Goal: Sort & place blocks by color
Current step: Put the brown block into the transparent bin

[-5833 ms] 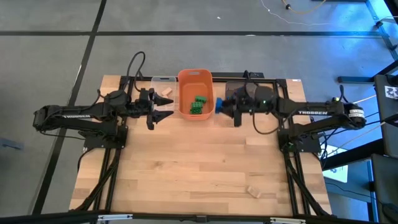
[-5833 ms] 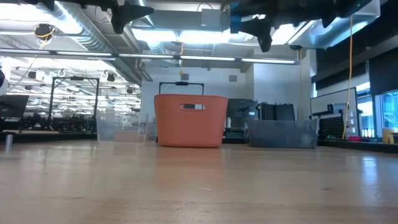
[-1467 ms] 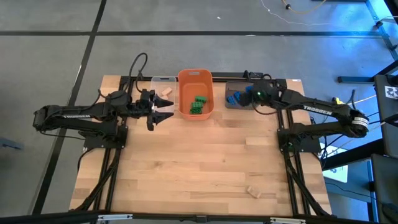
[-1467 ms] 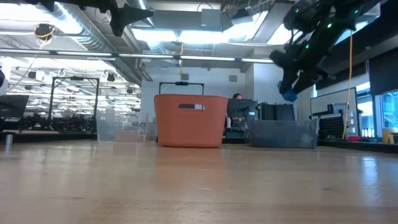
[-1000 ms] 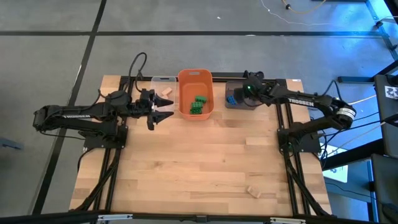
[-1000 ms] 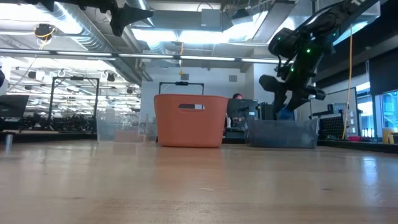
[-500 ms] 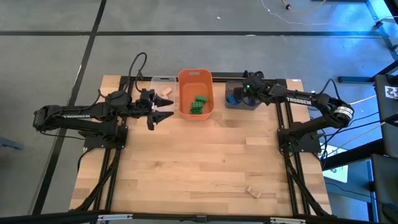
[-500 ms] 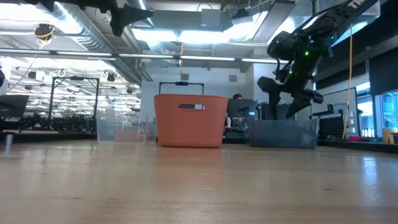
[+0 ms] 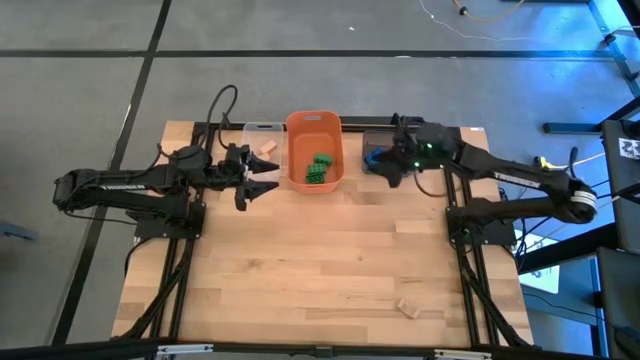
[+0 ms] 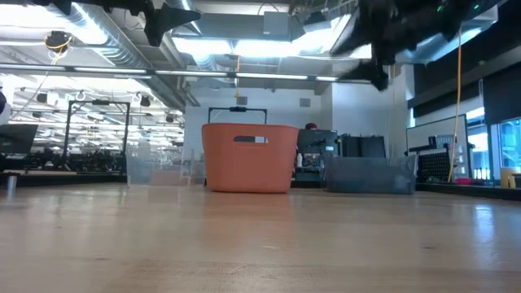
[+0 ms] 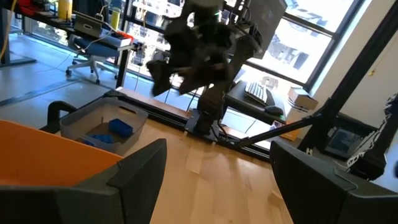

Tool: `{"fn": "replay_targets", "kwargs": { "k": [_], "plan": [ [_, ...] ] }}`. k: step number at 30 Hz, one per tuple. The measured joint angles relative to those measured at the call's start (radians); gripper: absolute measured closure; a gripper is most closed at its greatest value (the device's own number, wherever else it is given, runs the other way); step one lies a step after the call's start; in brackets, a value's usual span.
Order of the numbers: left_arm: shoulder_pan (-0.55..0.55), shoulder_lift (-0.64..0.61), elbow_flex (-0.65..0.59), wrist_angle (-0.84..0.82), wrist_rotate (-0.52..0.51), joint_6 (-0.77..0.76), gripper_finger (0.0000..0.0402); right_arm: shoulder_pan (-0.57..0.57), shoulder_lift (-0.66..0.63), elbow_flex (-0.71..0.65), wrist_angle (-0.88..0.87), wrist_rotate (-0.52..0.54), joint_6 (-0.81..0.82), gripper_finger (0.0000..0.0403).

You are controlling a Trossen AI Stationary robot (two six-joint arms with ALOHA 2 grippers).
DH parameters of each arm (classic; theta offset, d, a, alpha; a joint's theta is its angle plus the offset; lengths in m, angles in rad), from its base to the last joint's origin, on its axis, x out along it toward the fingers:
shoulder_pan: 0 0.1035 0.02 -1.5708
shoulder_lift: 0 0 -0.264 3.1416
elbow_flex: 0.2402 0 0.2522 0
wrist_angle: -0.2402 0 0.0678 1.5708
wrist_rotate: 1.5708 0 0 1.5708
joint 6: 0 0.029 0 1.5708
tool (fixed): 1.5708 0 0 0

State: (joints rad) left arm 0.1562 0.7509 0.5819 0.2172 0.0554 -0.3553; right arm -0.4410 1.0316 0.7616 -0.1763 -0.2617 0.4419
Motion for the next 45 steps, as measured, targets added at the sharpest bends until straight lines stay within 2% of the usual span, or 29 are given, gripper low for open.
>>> {"fn": "replay_targets", "kwargs": {
  "k": [8,18,23,45],
  "plan": [
    [0.0,0.0,0.0,-0.001,0.0,-0.001,0.0124,0.125,-0.067,0.0,0.131,-0.002,0.014,0.0127],
    [0.0,0.0,0.0,-0.007,-0.02,-0.001,0.0124,0.208,-0.069,0.0,0.177,-0.012,-0.126,0.0127],
    [0.0,0.0,0.0,-0.007,-0.02,0.0,0.0124,0.233,-0.069,0.0,0.189,-0.012,-0.237,0.0127],
    [0.0,0.0,0.0,-0.024,-0.021,0.0,0.0124,0.25,-0.069,0.0,0.195,-0.012,-0.27,0.0127]
  ]
}}
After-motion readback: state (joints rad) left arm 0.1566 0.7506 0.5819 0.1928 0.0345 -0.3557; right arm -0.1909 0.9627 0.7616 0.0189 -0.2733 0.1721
